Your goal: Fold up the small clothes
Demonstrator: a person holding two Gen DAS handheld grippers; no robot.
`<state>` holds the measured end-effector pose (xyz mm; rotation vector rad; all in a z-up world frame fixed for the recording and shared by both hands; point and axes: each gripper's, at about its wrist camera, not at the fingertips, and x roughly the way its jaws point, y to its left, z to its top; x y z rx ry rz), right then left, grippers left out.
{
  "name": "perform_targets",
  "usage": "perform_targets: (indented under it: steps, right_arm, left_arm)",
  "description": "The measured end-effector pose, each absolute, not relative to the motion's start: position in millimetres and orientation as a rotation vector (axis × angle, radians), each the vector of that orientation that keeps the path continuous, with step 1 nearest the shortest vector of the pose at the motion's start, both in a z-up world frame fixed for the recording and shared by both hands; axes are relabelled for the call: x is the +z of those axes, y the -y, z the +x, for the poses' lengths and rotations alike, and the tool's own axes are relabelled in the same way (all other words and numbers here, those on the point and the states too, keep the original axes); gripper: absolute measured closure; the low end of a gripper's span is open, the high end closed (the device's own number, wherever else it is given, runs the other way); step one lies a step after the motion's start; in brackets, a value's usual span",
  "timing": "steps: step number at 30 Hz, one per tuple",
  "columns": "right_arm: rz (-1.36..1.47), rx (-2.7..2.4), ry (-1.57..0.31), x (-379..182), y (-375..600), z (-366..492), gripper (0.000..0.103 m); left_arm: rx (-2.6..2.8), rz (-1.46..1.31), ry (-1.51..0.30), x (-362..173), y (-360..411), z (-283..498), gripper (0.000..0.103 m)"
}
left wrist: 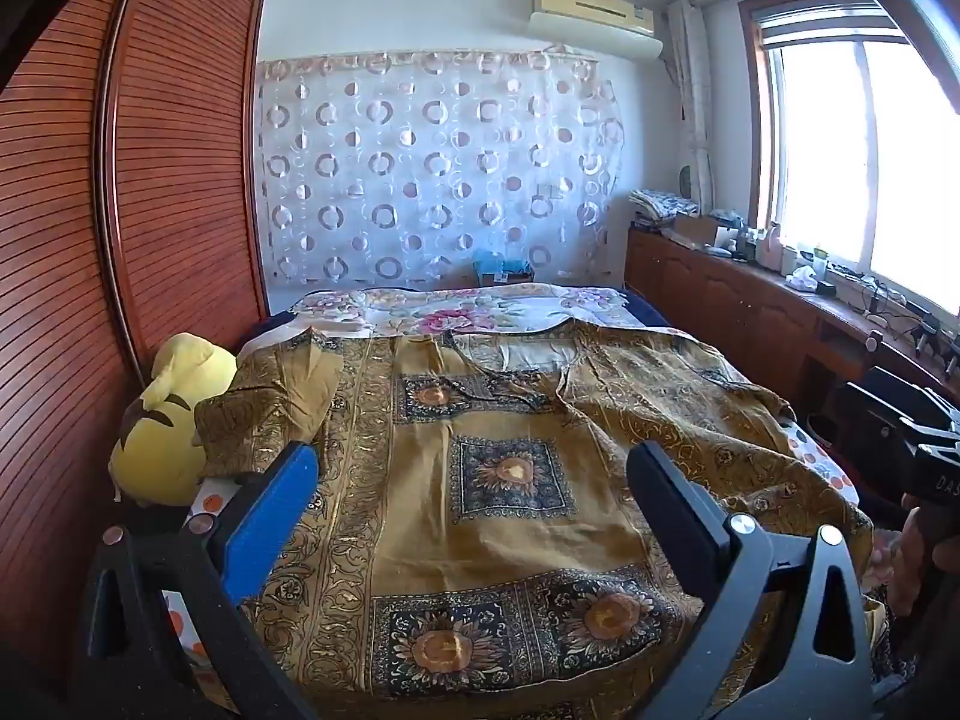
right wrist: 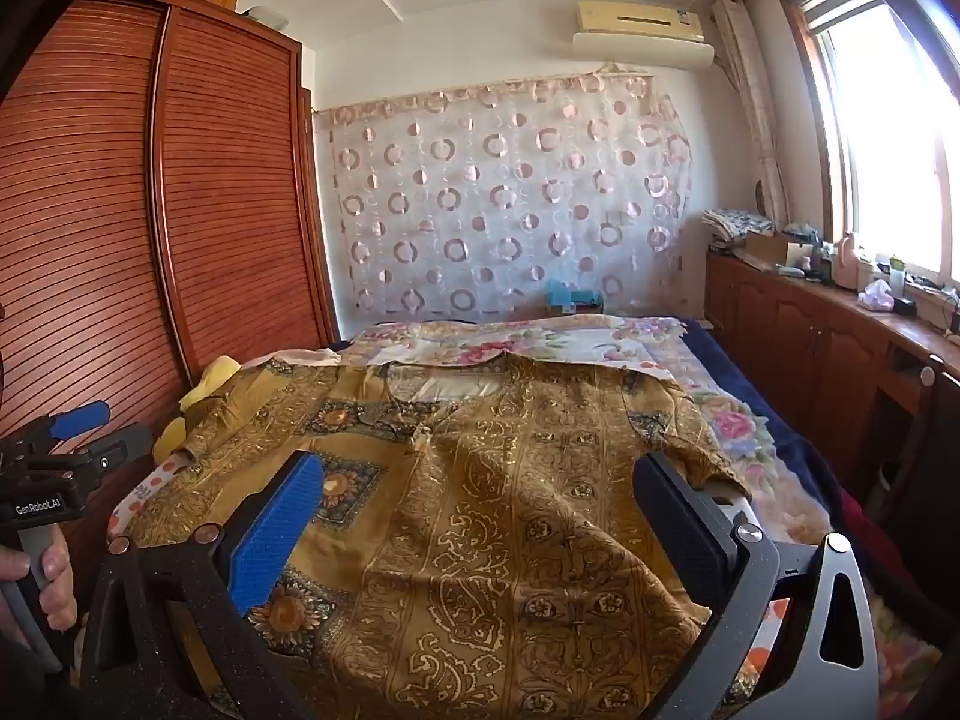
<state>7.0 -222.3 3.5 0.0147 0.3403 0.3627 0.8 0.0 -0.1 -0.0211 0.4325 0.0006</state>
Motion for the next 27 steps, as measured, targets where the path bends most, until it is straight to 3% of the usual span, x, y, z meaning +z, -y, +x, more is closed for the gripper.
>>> perform_targets:
  steps: [27]
  right_arm:
    - [0.016,0.365,-0.336,3.4,221.7,3.4,0.000]
  left_arm:
    - [0.000,-0.028,-0.422,-0.9,-2.5,0.7,0.000]
